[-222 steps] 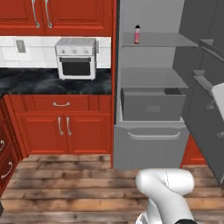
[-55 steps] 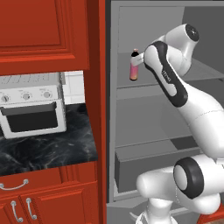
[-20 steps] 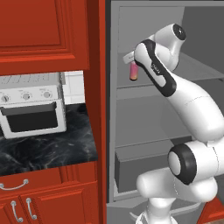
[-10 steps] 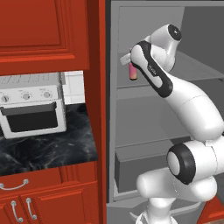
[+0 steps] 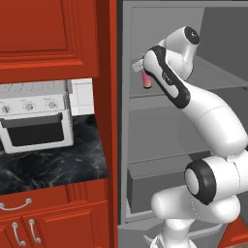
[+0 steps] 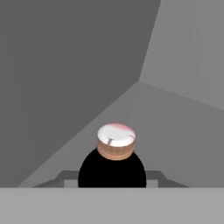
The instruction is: Open the fridge, grab two sodas, and place both sodas inside the bowl with ice on the dining counter.
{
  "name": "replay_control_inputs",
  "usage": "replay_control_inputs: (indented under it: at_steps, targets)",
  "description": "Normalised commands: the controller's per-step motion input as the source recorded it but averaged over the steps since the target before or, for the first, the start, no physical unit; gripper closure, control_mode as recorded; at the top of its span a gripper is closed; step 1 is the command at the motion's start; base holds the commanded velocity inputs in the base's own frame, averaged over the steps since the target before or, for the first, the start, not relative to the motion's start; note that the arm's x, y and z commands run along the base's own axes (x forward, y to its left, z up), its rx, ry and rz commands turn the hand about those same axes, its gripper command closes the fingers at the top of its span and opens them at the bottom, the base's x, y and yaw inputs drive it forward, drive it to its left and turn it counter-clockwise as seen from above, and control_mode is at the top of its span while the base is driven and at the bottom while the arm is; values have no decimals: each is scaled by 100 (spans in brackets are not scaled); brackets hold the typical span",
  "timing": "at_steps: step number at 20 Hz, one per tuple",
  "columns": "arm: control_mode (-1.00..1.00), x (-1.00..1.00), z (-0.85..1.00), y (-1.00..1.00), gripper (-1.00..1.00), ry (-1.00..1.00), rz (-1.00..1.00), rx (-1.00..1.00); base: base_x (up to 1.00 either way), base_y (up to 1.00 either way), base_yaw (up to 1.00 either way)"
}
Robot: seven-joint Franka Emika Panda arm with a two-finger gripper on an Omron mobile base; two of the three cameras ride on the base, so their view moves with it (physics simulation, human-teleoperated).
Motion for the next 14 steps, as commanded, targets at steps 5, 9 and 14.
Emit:
replay_control_inputs:
  at_steps: [5, 9, 14]
  targets:
    - [-100, 0, -4, 0, 100, 0, 0, 0, 0, 0, 0]
    - [-100, -20, -4, -16, 100, -1, 0, 0, 0, 0, 0]
    - [-100, -59, 7, -40, 100, -7, 5, 0, 0, 0, 0]
